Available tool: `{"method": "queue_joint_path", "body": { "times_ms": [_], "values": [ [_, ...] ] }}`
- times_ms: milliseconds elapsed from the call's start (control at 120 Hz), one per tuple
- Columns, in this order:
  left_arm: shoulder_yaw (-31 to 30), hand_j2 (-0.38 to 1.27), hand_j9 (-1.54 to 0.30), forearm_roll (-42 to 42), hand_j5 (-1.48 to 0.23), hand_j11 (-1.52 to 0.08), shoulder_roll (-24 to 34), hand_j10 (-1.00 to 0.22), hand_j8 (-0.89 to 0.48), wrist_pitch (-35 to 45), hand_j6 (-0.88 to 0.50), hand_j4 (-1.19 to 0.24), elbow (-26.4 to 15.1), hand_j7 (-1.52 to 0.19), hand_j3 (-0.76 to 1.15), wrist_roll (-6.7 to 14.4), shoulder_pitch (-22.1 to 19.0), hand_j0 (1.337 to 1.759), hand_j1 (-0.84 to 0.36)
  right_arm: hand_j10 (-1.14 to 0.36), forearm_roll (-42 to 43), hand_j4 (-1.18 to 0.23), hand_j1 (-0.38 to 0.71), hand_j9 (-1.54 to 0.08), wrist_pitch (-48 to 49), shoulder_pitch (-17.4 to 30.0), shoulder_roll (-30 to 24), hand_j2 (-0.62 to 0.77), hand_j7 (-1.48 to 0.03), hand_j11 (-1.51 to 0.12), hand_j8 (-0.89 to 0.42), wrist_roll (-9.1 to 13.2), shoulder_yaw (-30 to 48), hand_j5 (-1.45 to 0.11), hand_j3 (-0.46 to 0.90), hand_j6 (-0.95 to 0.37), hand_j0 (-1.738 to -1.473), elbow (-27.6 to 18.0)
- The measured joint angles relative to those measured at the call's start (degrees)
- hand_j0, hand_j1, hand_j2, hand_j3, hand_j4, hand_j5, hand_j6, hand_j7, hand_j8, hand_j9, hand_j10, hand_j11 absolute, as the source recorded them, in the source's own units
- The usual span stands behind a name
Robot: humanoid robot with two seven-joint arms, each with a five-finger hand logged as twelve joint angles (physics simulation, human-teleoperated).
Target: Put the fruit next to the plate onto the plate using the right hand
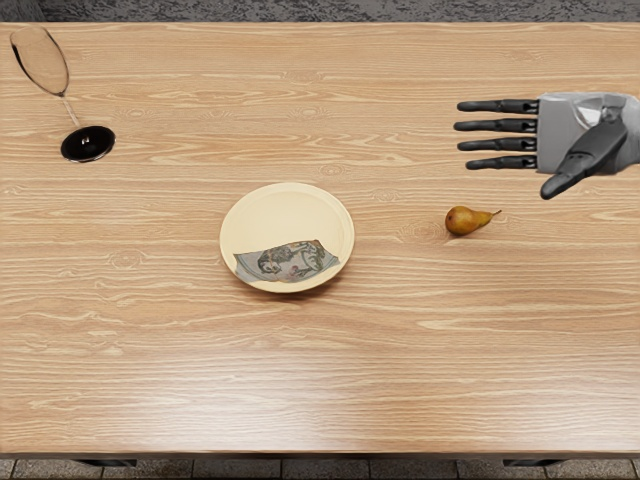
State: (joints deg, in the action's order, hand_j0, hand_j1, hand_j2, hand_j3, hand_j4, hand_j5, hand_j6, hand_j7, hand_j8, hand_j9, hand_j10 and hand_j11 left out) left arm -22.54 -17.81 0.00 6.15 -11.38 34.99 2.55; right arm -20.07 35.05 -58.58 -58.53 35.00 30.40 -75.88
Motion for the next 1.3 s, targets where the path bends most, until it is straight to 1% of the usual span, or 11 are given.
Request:
{"method": "queue_joint_path", "body": {
  "times_ms": [200, 342, 400, 500, 542, 600, 675, 800, 958, 1100, 1300],
  "values": [
    [-0.1, 0.0, 0.0, 0.0, 0.0, 0.0, 0.0, 0.0, 0.0, 0.0, 0.0, 0.0, 0.0, 0.0, 0.0, 0.0, 0.1, 1.658, 0.35, -0.03, 1.1, -0.03, -0.31, -0.04, 0.0, -1.7, 2.7, -0.01, -0.04, -0.04, -0.03, 0.0, -0.2, -0.04, 0.0, -0.03, -1.658, 0.8],
    [-0.2, 0.0, 0.0, 0.0, 0.0, 0.0, 0.0, 0.0, 0.0, 0.0, 0.0, 0.0, 0.0, 0.0, 0.0, 0.0, 2.9, 1.658, 0.35, -0.03, 10.0, -0.03, -0.31, -0.04, 0.0, -4.8, 3.3, -0.01, -0.04, -0.04, -0.03, 0.0, -0.5, -0.04, 0.0, -0.03, -1.658, 1.3],
    [-0.2, 0.0, 0.0, 0.0, 0.0, 0.0, 0.0, 0.0, 0.0, 0.0, 0.0, 0.0, 0.0, 0.0, 0.0, 0.0, 3.0, 1.658, 0.35, -0.03, 15.7, -0.03, -0.31, -0.04, 0.0, -9.5, 4.5, -0.01, -0.04, -0.04, -0.03, 0.0, -3.7, -0.04, 0.0, -0.03, -1.658, 1.5],
    [-0.2, 0.0, 0.0, 0.0, 0.0, 0.0, 0.0, 0.0, 0.0, 0.0, 0.0, 0.0, 0.0, 0.0, 0.0, 0.0, 2.9, 1.658, 0.35, -0.03, 21.3, -0.03, -0.31, -0.04, 0.0, -20.6, 7.1, -0.01, -0.04, -0.04, -0.03, 0.0, -15.0, -0.04, 0.0, -0.03, -1.658, 3.0],
    [-0.2, 0.0, 0.0, 0.0, 0.0, 0.0, 0.0, 0.0, 0.0, 0.0, 0.0, 0.0, 0.0, 0.0, 0.0, 0.0, 2.8, 1.658, 0.35, -0.03, 23.3, -0.03, -0.31, -0.04, 0.0, -24.3, 9.5, -0.01, -0.04, -0.04, -0.03, 0.0, -19.6, -0.04, 0.0, -0.03, -1.658, 3.9],
    [-0.2, 0.0, 0.0, 0.0, 0.0, 0.0, 0.0, 0.0, 0.0, 0.0, 0.0, 0.0, 0.0, 0.0, 0.0, 0.0, 2.6, 1.658, 0.35, -0.03, 26.3, -0.03, -0.31, -0.04, 0.0, -27.8, 12.3, -0.01, -0.04, -0.04, -0.03, 0.0, -24.4, -0.04, 0.0, -0.03, -1.658, 5.2],
    [-0.2, 0.0, 0.0, 0.0, 0.0, 0.0, 0.0, 0.0, 0.0, 0.0, 0.0, 0.0, 0.0, 0.0, 0.0, 0.0, 2.5, 1.658, 0.35, -0.03, 31.5, -0.03, -0.31, -0.04, -1.8, -30.5, 15.0, -0.01, -0.04, -0.04, -0.03, 0.0, -28.3, -0.04, 0.0, -0.03, -1.658, 5.9],
    [-0.2, 0.0, 0.0, 0.1, 0.0, 0.0, 0.0, 0.0, 0.0, 0.0, 0.0, 0.0, 0.0, 0.0, 0.0, 0.0, 2.3, 1.658, 0.35, -0.03, 37.6, -0.03, -0.31, -0.04, -6.1, -32.5, 17.8, -0.01, -0.04, -0.04, -0.03, 0.0, -32.9, -0.04, 0.0, -0.03, -1.658, 6.1],
    [-0.2, 0.0, 0.0, 0.0, 0.0, 0.0, 0.0, 0.0, 0.0, 0.0, 0.0, 0.0, 0.0, 0.0, 0.0, 0.0, 2.1, 1.658, 0.35, -0.03, 43.3, -0.03, -0.31, -0.04, -11.8, -33.0, 18.8, -0.01, -0.04, -0.04, -0.03, 0.0, -35.3, -0.04, 0.0, -0.03, -1.658, 3.9],
    [-0.2, 0.0, 0.0, 0.0, 0.0, 0.0, 0.0, 0.0, 0.0, 0.0, 0.0, 0.0, 0.0, 0.0, 0.0, 0.0, 2.1, 1.658, 0.35, -0.03, 48.7, -0.03, -0.31, -0.04, -21.7, -33.4, 21.3, -0.01, -0.04, -0.04, -0.03, 0.0, -41.0, -0.04, 0.0, -0.04, -1.658, 1.8],
    [-0.2, 0.0, 0.0, 0.0, 0.0, 0.0, 0.0, 0.0, 0.0, 0.0, 0.0, 0.0, 0.0, 0.0, 0.0, 0.0, 2.1, 1.658, 0.35, -0.04, 52.3, -0.04, -0.31, -0.05, -38.9, -33.7, 26.9, -0.01, -0.04, -0.04, -0.04, 0.0, -50.9, -0.05, 0.0, -0.04, -1.658, -1.8]
  ]
}}
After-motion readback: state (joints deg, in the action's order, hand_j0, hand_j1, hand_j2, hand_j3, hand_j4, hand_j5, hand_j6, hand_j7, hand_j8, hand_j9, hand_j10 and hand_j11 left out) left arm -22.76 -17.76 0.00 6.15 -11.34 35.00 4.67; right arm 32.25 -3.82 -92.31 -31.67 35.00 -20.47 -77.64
